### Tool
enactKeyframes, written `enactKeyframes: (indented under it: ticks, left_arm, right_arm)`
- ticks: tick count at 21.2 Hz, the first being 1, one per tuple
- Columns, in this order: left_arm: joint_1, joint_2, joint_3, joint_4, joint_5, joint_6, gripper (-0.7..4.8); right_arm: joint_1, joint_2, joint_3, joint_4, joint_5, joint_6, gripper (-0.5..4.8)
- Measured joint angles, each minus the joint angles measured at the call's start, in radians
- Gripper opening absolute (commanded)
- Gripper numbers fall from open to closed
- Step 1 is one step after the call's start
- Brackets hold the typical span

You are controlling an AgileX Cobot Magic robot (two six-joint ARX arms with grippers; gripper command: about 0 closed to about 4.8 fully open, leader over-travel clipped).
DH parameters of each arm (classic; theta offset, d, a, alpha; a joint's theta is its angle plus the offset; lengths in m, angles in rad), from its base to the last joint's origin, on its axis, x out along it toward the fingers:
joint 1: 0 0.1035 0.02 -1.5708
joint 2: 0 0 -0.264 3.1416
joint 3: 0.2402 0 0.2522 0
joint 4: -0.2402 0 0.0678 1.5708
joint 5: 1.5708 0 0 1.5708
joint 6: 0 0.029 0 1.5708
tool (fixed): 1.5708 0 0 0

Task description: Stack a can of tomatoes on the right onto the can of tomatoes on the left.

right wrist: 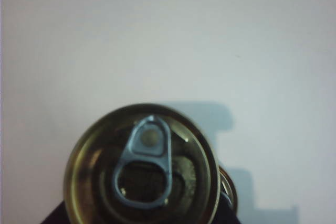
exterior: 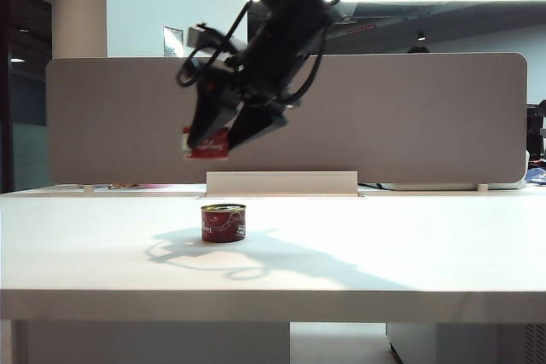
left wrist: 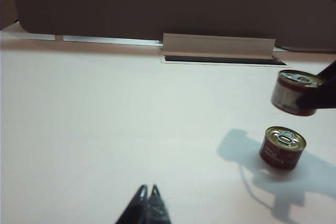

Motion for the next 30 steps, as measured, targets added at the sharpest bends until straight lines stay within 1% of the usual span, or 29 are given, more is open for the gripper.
enactKeyframes:
  ticks: [2, 5, 12, 18, 30]
  left_arm:
    - [0.000, 0.000, 0.000, 0.000, 0.000, 0.000, -0.06]
    - [0.000, 0.000, 0.000, 0.000, 0.000, 0.000, -0.06]
    - [0.000, 0.000, 0.000, 0.000, 0.000, 0.000, -0.06]
    - [0.000, 0.000, 0.000, 0.001, 0.000, 0.000, -0.06]
    - [0.000, 0.000, 0.000, 0.000, 0.000, 0.000, -0.06]
  right_arm:
    - [0.008, 0.020, 0.000, 0.017, 0.004, 0.000, 0.31]
    - [0.009, 0.045, -0.001, 0.018, 0.012, 0.000, 0.21]
    - [-0.003, 0.069, -0.001, 0.026, 0.054, 0.001, 0.21]
    - [-0.024, 0.089, -0.001, 0.050, 0.056, 0.007, 0.22]
    - [-0.024, 0.101, -0.017, 0.050, 0.053, 0.009, 0.21]
